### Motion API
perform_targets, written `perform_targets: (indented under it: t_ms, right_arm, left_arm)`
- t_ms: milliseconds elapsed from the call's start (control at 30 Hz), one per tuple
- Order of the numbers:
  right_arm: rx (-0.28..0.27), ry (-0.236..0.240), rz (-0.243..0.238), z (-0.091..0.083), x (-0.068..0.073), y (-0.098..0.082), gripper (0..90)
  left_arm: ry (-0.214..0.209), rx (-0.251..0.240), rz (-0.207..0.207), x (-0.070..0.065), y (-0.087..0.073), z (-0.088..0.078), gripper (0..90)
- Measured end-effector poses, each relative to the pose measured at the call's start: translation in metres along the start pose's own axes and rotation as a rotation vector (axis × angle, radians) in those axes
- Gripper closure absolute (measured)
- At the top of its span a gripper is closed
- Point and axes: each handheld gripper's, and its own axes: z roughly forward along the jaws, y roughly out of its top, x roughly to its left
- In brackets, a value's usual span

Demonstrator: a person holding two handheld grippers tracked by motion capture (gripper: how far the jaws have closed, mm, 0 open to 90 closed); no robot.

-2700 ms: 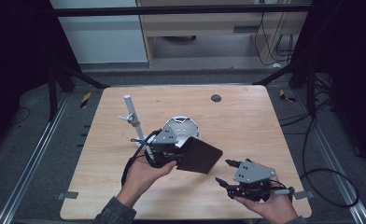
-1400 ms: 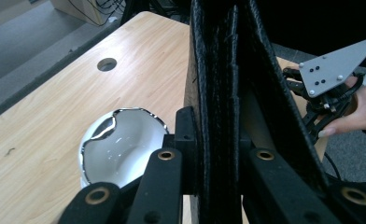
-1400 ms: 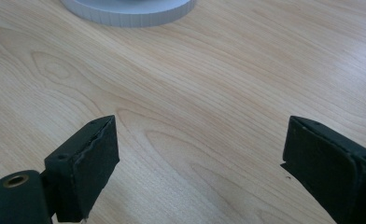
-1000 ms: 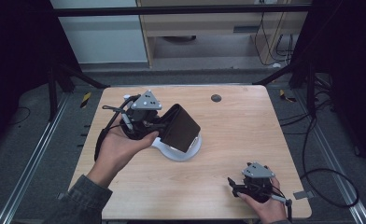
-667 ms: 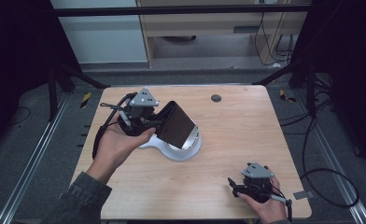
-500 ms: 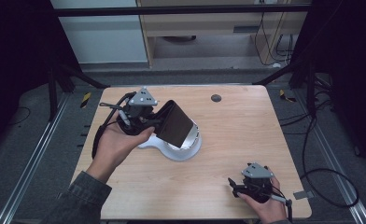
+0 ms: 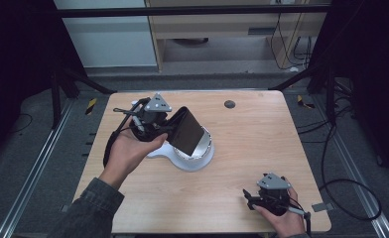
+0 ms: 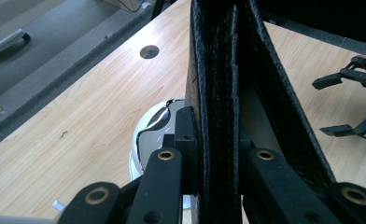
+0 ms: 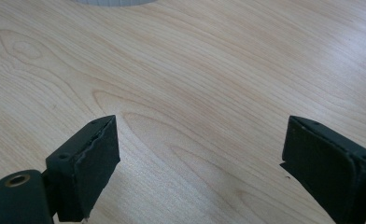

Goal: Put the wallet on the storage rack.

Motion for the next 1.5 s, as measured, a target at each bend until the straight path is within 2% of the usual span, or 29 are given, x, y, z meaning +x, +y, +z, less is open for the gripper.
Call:
perform_targets:
  t_ms: [333,467,567,1133,1300,1500]
  right_arm:
    - [0.002,0.003,0.003,0.0,-0.001,-0.001,11.1]
    - [0.005,0.005,0.003,-0.001,-0.001,-0.001,11.0]
    - [0.006,0.006,0.001,-0.001,-0.001,-0.001,11.0]
    - [0.008,0.01,0.001,0.0,-0.002,-0.002,10.9]
    - [0.007,0.016,0.001,0.0,-0.002,-0.001,10.9]
    - [0.009,0.013,0.001,0.0,-0.002,-0.002,10.8]
  left_arm:
    - [0.001,0.04,-0.002,0.002,-0.004,0.027,80.6]
    - [-0.004,0.038,-0.007,0.003,-0.004,0.035,80.6]
    - [0.008,0.055,0.006,0.003,-0.005,0.041,80.5]
    - [-0.009,0.094,-0.039,0.008,-0.012,0.067,80.4]
    - [-0.028,0.095,-0.057,0.01,-0.014,0.075,80.4]
    - [-0.03,0.099,-0.066,0.01,-0.015,0.082,80.3]
